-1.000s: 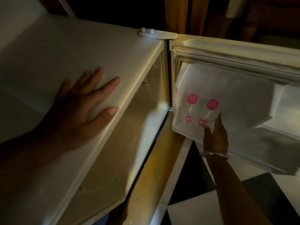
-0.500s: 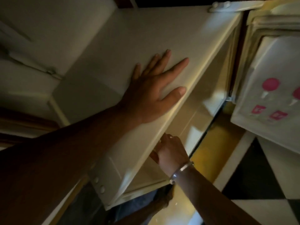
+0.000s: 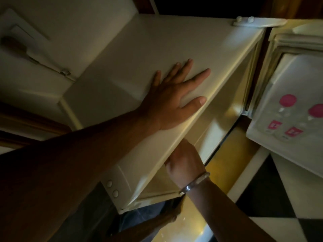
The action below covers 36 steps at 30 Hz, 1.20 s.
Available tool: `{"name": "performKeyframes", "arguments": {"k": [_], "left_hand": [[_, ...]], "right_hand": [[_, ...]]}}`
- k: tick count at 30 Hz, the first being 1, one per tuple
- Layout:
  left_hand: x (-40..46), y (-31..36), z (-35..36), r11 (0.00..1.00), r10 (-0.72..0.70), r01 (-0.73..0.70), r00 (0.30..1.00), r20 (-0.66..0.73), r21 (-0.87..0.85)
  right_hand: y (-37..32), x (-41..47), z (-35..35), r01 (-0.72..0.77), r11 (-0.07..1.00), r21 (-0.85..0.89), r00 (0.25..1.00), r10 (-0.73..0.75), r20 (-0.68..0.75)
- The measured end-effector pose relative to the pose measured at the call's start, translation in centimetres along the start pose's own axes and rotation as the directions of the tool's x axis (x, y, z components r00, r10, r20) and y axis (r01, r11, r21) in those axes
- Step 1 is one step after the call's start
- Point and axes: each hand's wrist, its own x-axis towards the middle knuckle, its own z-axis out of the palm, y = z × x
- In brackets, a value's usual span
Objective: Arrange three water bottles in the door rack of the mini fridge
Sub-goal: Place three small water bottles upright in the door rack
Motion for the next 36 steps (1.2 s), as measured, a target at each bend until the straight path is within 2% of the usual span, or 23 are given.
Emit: {"name": "performKeyframes", "arguments": {"k": [1, 3, 6, 9, 13, 16, 20, 24, 28, 31, 34, 36], "left_hand": [[0.0, 0.0, 0.0, 1.000, -0.002, 0.002, 1.000, 0.004, 0.009], [0.0, 0.0, -0.1, 1.000, -0.004, 0.004, 1.000, 0.010, 0.016], [0.0, 0.0, -0.1, 1.000, -0.013, 0.012, 1.000, 0.007, 0.023], [0.0, -0.1, -0.1, 0.999, -0.006, 0.006, 1.000, 0.008, 0.036], [0.1, 0.0, 0.2, 0.999, 0.014, -0.014, 1.000, -0.014, 0.037], [0.1, -0.1, 0.4, 1.000, 0.023, -0.023, 0.999, -0.024, 0.004], [0.7, 0.0, 0.7, 0.999, 0.035, -0.035, 0.999, -0.020, -0.008], [0.4, -0.4, 0.7, 0.999, 0.035, -0.035, 0.999, -0.019, -0.030], [-0.1, -1.3, 0.8, 0.998, 0.047, -0.049, 0.998, -0.044, -0.043], [0.3, -2.2, 1.6, 0.997, 0.070, -0.072, 0.994, -0.081, -0.023], [0.8, -3.0, 2.1, 0.996, 0.081, -0.083, 0.992, -0.100, -0.017], [1.0, -3.3, 2.4, 0.996, 0.087, -0.089, 0.991, -0.103, -0.021]], "right_hand": [[0.0, -0.7, -0.8, -0.024, 0.993, 0.118, 0.992, 0.039, -0.124], [0.4, -2.9, -2.7, -0.066, 0.962, 0.266, 0.953, 0.139, -0.268], [1.7, -5.9, -5.8, -0.163, 0.926, 0.342, 0.905, 0.278, -0.322], [4.3, -8.1, -9.2, -0.291, 0.917, 0.274, 0.828, 0.385, -0.407], [8.1, -10.8, -13.9, -0.466, 0.875, 0.132, 0.786, 0.478, -0.392], [10.3, -12.3, -16.2, -0.544, 0.839, 0.030, 0.735, 0.493, -0.465], [13.0, -13.3, -16.4, -0.621, 0.780, 0.075, 0.588, 0.527, -0.614], [16.1, -13.7, -13.7, -0.678, 0.706, 0.204, 0.475, 0.633, -0.612], [18.6, -14.0, -11.6, -0.692, 0.652, 0.308, 0.422, 0.713, -0.560], [20.8, -13.5, -11.0, -0.659, 0.652, 0.376, 0.384, 0.721, -0.577], [22.4, -12.7, -11.1, -0.687, 0.652, 0.321, 0.389, 0.704, -0.595], [23.6, -12.7, -11.3, -0.792, 0.566, 0.226, 0.360, 0.734, -0.576]]}}
